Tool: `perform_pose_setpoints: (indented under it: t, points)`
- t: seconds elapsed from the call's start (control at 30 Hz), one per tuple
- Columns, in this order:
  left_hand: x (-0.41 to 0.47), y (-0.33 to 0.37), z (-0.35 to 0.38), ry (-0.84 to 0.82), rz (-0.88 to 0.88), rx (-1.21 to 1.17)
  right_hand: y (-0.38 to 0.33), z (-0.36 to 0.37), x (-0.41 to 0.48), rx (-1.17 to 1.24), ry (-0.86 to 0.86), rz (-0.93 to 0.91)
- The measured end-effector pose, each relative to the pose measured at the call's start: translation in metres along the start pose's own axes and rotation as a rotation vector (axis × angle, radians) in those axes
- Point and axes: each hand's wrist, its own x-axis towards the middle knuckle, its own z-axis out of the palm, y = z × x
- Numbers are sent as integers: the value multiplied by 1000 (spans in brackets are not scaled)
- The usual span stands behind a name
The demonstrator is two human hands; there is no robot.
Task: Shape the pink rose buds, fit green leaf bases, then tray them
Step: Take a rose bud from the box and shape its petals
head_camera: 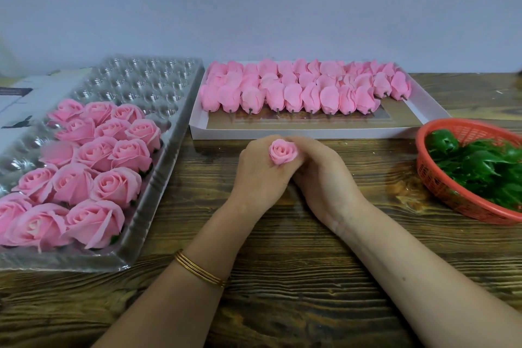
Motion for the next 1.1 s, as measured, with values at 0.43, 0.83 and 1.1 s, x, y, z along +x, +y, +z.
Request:
perform_pose_setpoints:
  t: [0.43, 0.83, 1.1]
  points:
    - [3, 10, 5, 103, -267, -540, 10, -1, -6, -451, -11, -265]
    - [7, 5, -10, -129, -289, -574, 6, -6, -7, -449, -118, -226]
    - [5, 5, -7, -112, -280, -593, 3, -5, -7, -333, -171, -115]
